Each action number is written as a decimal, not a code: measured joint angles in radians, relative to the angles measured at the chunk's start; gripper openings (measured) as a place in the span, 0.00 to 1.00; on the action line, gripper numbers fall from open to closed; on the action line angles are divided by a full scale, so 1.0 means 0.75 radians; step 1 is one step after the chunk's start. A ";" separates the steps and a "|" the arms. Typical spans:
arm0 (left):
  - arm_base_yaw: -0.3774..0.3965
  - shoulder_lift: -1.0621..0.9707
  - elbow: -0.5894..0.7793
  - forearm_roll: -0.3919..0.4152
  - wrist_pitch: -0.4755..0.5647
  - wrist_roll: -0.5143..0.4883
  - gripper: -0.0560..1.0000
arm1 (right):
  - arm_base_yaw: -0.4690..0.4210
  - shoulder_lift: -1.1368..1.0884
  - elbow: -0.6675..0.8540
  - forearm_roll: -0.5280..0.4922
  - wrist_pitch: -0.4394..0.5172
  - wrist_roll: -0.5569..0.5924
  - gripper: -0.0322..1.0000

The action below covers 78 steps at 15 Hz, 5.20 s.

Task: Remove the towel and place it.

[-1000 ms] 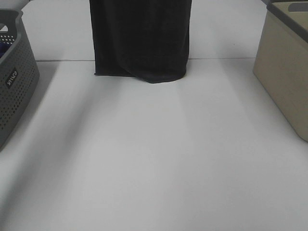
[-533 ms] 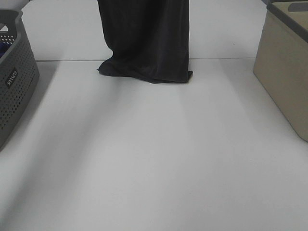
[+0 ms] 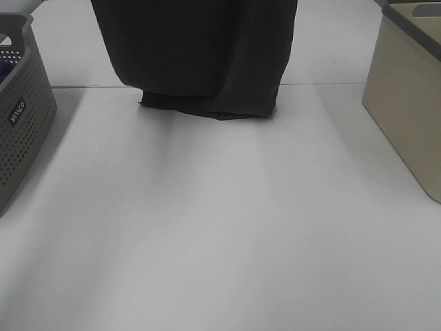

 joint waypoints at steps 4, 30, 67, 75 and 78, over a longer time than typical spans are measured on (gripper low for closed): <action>-0.001 -0.088 0.049 -0.125 0.004 -0.043 0.05 | 0.000 -0.077 -0.001 0.005 0.219 0.007 0.05; -0.105 -1.052 1.823 -0.677 -0.061 -0.115 0.05 | 0.005 -0.901 1.077 0.031 0.420 0.483 0.05; -0.327 -0.663 2.513 -1.024 -0.073 -0.093 0.05 | 0.004 -0.568 2.081 0.259 0.404 0.409 0.05; -0.327 -0.283 2.293 -1.023 -0.005 0.005 0.05 | 0.003 -0.237 2.079 0.320 0.285 0.268 0.05; -0.327 -0.209 2.213 -1.037 -0.003 0.033 0.05 | 0.001 -0.125 2.079 0.403 0.216 0.179 0.05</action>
